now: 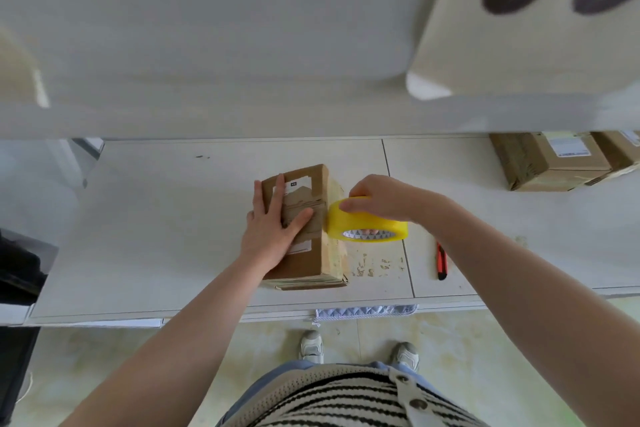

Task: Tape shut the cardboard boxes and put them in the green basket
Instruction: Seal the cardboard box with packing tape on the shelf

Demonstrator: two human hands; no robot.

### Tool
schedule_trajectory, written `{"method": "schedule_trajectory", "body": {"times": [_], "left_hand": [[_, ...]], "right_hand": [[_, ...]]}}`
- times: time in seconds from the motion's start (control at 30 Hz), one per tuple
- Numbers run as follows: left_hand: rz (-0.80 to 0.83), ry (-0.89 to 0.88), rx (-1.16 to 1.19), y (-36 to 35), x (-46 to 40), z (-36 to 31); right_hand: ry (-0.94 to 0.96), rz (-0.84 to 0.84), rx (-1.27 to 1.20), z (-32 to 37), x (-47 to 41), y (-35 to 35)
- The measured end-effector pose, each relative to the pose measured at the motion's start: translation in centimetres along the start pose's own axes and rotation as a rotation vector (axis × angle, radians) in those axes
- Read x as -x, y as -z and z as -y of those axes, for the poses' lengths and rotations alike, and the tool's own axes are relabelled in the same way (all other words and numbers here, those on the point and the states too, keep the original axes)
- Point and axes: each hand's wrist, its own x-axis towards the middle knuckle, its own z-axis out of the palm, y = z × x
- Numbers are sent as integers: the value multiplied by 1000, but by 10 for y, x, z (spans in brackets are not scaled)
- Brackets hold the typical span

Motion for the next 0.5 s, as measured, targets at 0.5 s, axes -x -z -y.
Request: {"method": "schedule_trajectory", "body": {"times": [0.5], "left_hand": [[149,107,-111,31,-6,7]], "right_hand": [[-32,-106,287,49,-2,-10]]}}
